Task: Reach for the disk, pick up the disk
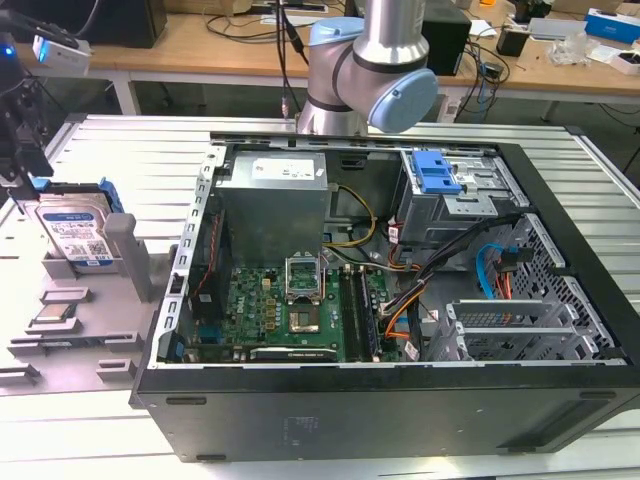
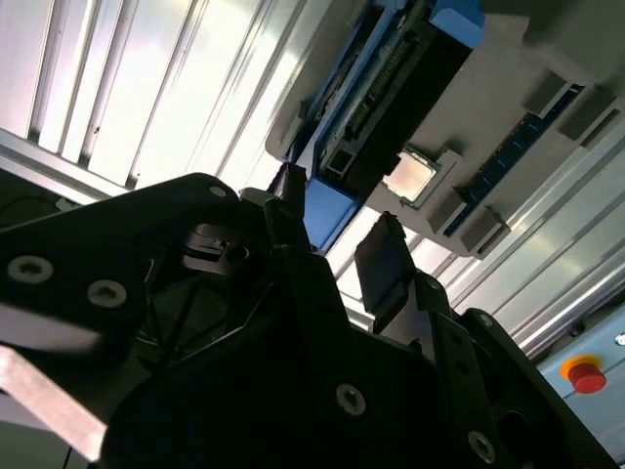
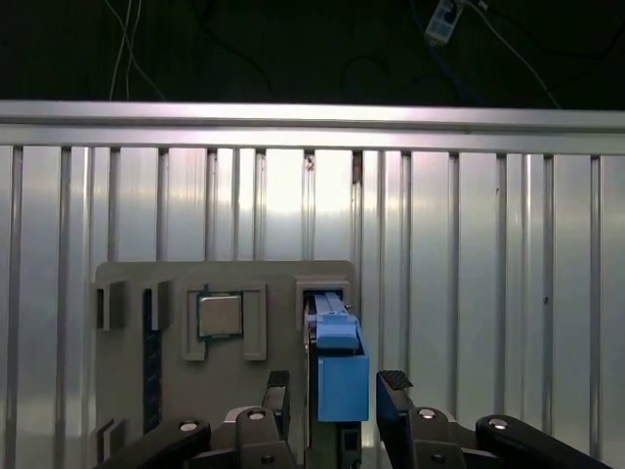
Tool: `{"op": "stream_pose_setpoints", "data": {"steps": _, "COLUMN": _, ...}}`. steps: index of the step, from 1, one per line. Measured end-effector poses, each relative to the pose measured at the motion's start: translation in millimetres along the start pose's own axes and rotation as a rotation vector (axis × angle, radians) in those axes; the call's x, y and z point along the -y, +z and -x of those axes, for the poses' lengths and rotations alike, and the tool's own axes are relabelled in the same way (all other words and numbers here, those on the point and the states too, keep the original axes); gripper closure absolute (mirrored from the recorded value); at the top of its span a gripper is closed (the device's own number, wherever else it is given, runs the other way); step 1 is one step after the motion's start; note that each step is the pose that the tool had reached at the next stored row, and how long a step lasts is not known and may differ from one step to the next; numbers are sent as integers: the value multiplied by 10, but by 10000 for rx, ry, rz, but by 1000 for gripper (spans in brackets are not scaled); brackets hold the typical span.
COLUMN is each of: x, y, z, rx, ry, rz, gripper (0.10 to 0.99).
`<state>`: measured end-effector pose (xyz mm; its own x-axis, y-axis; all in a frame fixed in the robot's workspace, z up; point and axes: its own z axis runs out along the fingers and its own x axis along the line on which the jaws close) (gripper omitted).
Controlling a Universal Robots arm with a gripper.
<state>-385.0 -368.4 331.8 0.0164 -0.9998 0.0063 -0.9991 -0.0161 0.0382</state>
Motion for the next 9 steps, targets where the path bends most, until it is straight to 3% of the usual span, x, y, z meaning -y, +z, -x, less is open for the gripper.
{"op": "stream_pose_setpoints", "data": {"steps": 9, "x": 7, "y": 165, "z": 23, "rx": -34, "ry": 1, "rz": 2, "gripper": 604}}
